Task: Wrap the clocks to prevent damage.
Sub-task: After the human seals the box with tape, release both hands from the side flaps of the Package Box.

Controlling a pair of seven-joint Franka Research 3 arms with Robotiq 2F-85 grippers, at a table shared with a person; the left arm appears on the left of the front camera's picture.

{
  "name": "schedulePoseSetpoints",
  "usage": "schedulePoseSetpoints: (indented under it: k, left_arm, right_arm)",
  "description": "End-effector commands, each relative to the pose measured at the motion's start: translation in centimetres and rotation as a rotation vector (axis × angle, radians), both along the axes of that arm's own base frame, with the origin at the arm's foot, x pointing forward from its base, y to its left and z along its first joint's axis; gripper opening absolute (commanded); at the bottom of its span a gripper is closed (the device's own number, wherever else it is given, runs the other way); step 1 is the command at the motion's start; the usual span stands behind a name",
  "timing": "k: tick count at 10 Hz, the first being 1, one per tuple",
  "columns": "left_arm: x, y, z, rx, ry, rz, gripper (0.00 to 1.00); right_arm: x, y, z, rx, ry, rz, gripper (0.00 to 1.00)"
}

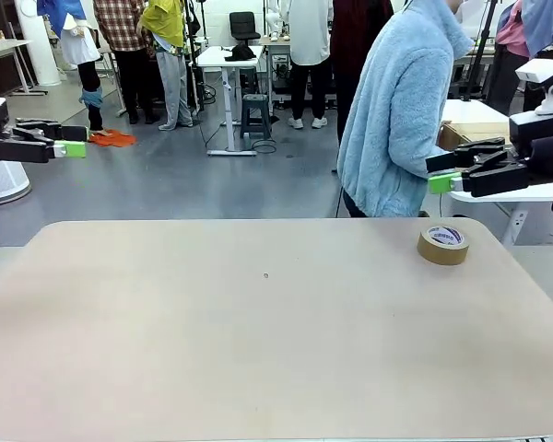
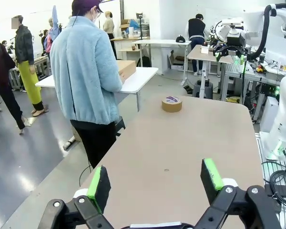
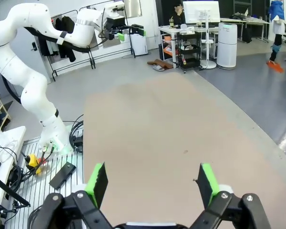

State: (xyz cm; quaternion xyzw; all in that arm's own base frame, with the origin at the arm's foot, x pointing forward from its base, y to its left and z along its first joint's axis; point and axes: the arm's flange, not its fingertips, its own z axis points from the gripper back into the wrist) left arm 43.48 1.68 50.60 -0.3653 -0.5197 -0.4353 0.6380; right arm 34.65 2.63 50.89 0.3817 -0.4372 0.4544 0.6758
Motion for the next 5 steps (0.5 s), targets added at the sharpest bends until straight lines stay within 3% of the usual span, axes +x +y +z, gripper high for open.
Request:
schedulePoseSetpoints:
  k: [1, 5]
  left_arm:
    - [-0.04, 0.21, 0.11, -0.006, -0.002, -0.002, 1.00]
    - [-0.04, 0.21, 0.11, -0.006, -0.002, -0.002, 1.00]
  right_arm:
    - [-0.17, -0.05, 0.02, 0.003, -0.003, 0.018, 1.00]
    - [-0.17, -0.05, 0.02, 0.003, -0.003, 0.018, 1.00]
